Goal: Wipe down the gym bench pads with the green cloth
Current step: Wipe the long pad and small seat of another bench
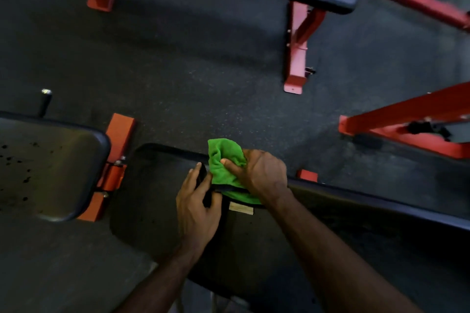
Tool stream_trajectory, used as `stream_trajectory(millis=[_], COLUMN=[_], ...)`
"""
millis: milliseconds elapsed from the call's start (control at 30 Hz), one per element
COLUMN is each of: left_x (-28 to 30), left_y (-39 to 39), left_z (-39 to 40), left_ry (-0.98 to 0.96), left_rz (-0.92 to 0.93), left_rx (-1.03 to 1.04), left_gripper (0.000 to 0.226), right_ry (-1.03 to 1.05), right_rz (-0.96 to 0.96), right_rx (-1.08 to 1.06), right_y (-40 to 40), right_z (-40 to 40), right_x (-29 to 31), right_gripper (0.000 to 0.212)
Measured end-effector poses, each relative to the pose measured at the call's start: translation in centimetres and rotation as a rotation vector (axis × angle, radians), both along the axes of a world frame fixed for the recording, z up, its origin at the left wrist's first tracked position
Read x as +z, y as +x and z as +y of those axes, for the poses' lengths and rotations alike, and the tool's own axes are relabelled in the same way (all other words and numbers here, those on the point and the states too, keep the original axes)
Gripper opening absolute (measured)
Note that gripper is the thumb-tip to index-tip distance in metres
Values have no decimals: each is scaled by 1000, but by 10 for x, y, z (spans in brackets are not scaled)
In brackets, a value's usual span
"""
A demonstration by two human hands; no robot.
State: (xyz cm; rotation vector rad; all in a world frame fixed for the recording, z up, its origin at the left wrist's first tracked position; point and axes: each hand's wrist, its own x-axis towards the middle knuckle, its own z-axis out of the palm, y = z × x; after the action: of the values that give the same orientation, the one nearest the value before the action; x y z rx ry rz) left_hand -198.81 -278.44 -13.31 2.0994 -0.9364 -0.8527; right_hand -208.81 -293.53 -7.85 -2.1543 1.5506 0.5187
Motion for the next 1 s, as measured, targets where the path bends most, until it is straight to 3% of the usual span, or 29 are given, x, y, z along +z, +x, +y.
stream_trajectory(millis=[367,667,867,1000], left_x=[70,120,136,138], left_y=[-127,-236,-286,-291], left_z=[-42,-74,-73,-66], left_ry=[-181,-318,-472,-518], left_rz=[-52,39,83,135], left_rx=[-391,-421,-604,-569], left_gripper=[51,46,43,45], right_ry=[-267,-476,-650,-687], right_rz=[94,39,-130,-57], right_rx=[-33,-158,-306,-312], right_y=[-173,-291,-357,-363], right_z=[-12,-9,20,40], right_x=[105,157,192,183], right_gripper=[67,63,45,55])
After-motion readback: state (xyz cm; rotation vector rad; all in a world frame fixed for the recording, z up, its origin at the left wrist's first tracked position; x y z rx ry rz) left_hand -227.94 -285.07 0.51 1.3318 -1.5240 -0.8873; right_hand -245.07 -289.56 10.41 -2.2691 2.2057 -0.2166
